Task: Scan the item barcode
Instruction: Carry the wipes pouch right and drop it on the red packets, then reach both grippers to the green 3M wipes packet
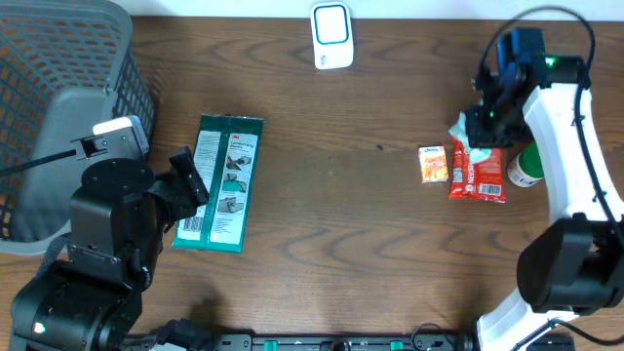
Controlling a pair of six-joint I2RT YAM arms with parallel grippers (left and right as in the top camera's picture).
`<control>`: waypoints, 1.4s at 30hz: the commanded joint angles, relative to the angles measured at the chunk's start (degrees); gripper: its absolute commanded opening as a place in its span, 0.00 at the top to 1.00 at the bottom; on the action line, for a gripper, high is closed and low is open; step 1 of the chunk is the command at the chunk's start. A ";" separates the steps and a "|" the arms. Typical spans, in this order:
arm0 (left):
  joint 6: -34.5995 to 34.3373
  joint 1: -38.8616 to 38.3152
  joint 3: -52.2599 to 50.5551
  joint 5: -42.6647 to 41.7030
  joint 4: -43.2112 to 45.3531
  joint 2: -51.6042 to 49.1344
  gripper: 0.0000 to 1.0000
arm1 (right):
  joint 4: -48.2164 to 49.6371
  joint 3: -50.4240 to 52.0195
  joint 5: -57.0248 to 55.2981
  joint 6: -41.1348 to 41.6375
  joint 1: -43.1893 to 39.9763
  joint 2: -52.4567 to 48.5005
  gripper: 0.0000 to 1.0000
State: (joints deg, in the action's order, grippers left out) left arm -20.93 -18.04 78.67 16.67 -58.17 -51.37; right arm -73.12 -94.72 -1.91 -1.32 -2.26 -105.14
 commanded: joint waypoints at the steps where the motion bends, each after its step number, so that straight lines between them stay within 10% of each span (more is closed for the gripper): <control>1: 0.52 0.13 0.31 0.59 -0.09 0.13 0.18 | 3.78 5.64 -0.42 1.70 -2.38 0.22 0.93; 4: 0.55 0.13 0.31 0.59 -0.09 0.13 0.18 | 5.44 8.26 -0.37 1.70 -2.97 0.22 0.34; 10: 0.52 0.13 0.31 0.59 -0.09 0.13 0.18 | 4.52 5.86 -0.31 1.70 -2.89 0.37 0.03; 20: 0.52 0.13 0.31 0.59 -0.09 0.13 0.18 | 0.07 -3.43 31.58 1.66 -0.20 0.35 0.01; 27: 0.33 0.13 0.31 0.55 0.81 0.15 0.18 | 2.29 0.52 31.67 1.49 4.72 0.35 0.01; 28: 0.31 0.13 0.31 0.50 -0.33 0.15 0.22 | 2.93 1.46 31.34 1.51 5.70 0.35 0.01; 30: -0.55 0.13 -0.44 0.52 -2.69 -0.28 0.76 | 5.38 3.87 30.64 1.49 7.78 0.35 0.01; 32: -2.73 0.13 -2.69 0.52 -3.13 -1.22 0.92 | 8.46 5.95 30.47 1.49 9.20 0.35 0.01; 39: -4.04 0.13 -7.32 -0.02 -6.10 -8.55 0.67 | 17.29 11.74 30.49 1.53 13.05 0.35 0.01; 42: -4.00 0.13 -7.39 -1.55 -5.40 -12.76 0.93 | 20.44 13.75 30.49 2.19 14.64 0.35 0.01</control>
State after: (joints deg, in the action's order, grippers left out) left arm -24.45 -18.04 71.00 16.08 -64.05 -61.69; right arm -54.11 -82.61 27.68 -0.14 10.70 -105.27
